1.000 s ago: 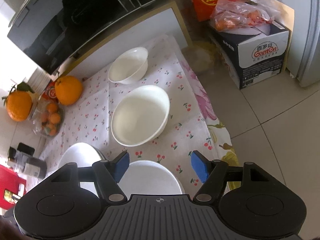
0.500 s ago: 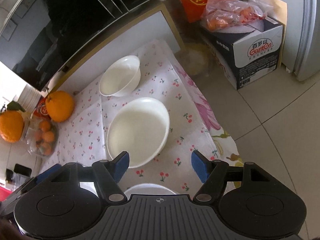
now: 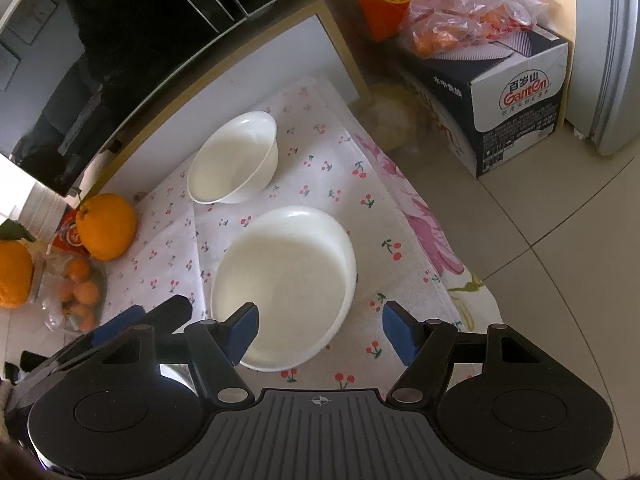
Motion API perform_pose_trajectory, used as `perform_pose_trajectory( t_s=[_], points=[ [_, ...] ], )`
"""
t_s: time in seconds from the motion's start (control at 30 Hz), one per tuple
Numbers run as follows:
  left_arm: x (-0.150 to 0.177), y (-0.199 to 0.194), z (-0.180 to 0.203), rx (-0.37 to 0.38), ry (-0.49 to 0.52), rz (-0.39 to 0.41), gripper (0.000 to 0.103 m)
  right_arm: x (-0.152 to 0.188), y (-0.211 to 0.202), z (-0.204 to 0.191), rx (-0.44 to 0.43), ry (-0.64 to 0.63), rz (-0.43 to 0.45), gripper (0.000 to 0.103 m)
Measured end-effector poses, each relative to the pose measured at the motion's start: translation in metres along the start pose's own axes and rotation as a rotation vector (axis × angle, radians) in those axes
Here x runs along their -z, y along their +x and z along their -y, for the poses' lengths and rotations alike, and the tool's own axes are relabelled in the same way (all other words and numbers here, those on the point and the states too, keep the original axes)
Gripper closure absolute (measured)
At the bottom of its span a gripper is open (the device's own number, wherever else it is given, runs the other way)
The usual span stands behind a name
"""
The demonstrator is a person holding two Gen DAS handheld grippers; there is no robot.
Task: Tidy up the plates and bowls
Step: 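Close the left tool on the larger white bowl rim while the right tool grips it too, then lift the larger white bowl with both tools and lower it into the first bowl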
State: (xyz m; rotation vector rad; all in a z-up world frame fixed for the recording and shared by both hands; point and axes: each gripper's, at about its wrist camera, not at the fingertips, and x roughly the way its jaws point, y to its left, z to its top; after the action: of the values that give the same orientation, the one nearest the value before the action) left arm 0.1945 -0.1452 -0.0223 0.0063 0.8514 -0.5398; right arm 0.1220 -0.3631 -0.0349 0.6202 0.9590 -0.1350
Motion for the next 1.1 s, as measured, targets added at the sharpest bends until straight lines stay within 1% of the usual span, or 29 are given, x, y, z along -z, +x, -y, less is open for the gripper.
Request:
perform_pose_trajectory(
  t_s=[0.03,0.1,0.17,0.2,0.27,0.37,0.43,0.47,0.53,0.6,0.7,0.83,1.1],
  points=[
    [0.000,0.002,0.000,0.009,-0.003,-0.005,0.033,-0.001,0.001,-0.001,0.000,0.000,0.001,0.034],
    [-0.001,0.007,0.000,0.032,-0.007,-0.014,0.041,-0.002,0.004,-0.002,0.003,-0.003,0.003,0.034],
    [-0.001,0.010,0.000,0.054,-0.010,-0.023,0.046,-0.004,0.007,-0.004,0.005,-0.008,0.004,0.036],
    [-0.001,0.012,0.001,0.061,-0.012,-0.026,0.049,-0.005,0.008,-0.004,0.008,-0.010,0.003,0.039],
    [0.001,0.016,0.002,0.078,-0.020,-0.038,0.054,-0.006,0.011,-0.004,0.016,-0.009,0.005,0.041],
    [0.004,0.021,0.004,0.086,-0.026,-0.058,0.061,-0.009,0.015,-0.002,0.032,-0.003,0.001,0.048],
    [0.005,0.025,0.006,0.084,-0.016,-0.072,0.065,-0.010,0.019,-0.002,0.040,-0.010,-0.005,0.058],
    [0.006,0.026,0.007,0.084,-0.010,-0.079,0.067,-0.010,0.021,-0.002,0.043,-0.012,-0.008,0.060],
    [0.008,0.029,0.008,0.087,-0.006,-0.089,0.072,-0.009,0.024,-0.001,0.047,-0.015,-0.016,0.071],
    [0.008,0.030,0.009,0.093,-0.006,-0.093,0.082,-0.009,0.026,-0.001,0.047,-0.021,-0.023,0.079],
    [0.009,0.030,0.010,0.102,-0.001,-0.099,0.090,-0.008,0.026,-0.004,0.042,-0.039,-0.023,0.087],
    [0.011,0.030,0.011,0.092,0.013,-0.095,0.090,-0.007,0.023,-0.007,0.042,-0.059,-0.021,0.087],
    [0.011,0.021,0.014,0.102,0.009,-0.071,0.090,-0.006,0.015,-0.009,0.044,-0.074,-0.008,0.087]
  ],
)
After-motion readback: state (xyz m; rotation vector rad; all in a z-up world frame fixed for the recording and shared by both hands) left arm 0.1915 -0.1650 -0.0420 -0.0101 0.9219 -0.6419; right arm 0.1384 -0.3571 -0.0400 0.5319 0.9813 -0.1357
